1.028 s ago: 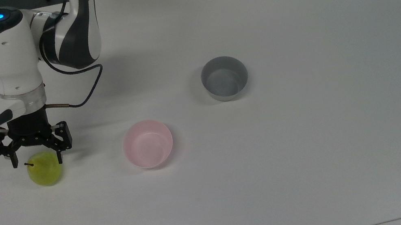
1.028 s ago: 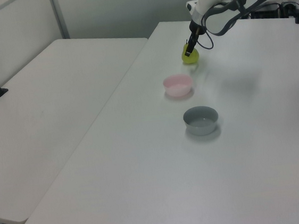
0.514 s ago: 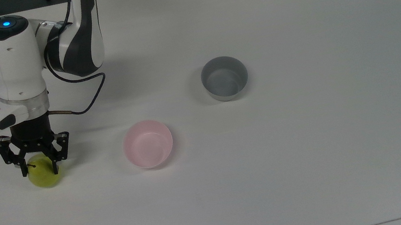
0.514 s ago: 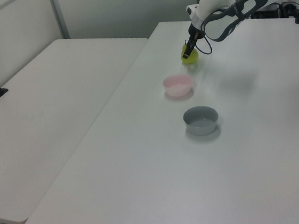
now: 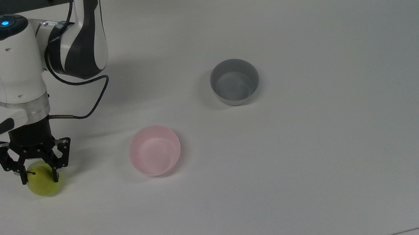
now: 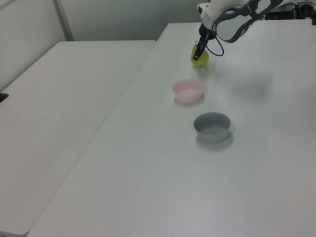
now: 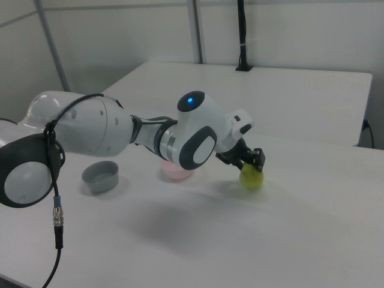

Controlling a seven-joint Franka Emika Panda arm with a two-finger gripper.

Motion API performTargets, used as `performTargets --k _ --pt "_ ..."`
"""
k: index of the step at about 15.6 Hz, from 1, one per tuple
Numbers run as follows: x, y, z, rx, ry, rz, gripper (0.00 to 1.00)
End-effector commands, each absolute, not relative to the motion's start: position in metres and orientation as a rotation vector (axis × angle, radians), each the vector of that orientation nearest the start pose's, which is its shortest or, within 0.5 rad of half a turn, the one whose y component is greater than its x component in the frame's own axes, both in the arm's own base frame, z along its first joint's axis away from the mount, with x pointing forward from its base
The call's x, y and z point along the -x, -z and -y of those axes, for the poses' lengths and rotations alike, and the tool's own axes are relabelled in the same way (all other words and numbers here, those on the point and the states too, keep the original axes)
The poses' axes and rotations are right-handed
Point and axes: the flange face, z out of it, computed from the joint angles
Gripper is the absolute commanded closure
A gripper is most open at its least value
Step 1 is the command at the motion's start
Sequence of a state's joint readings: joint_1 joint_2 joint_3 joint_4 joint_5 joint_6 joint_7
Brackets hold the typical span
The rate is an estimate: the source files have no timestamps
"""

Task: Place the pear in the bowl
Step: 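Close the gripper around the green pear, then lift the pear and carry it toward the pink bowl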

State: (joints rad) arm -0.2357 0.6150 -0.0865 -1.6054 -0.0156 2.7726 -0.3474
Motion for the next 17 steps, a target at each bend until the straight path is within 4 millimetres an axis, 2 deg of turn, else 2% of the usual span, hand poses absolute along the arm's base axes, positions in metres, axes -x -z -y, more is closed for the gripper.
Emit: performTargets --k 1,7,10,17 --pt "-0.693 -0.372 0.221 3.255 0.758 0.074 1.0" --pt "-0.681 -0.43 0.213 3.236 0.574 0.061 1.0" --pt "-0.67 -0.452 0.214 3.229 0.48 0.057 1.0" --pt "-0.64 -0.509 0.19 3.193 0.307 0.122 1.0"
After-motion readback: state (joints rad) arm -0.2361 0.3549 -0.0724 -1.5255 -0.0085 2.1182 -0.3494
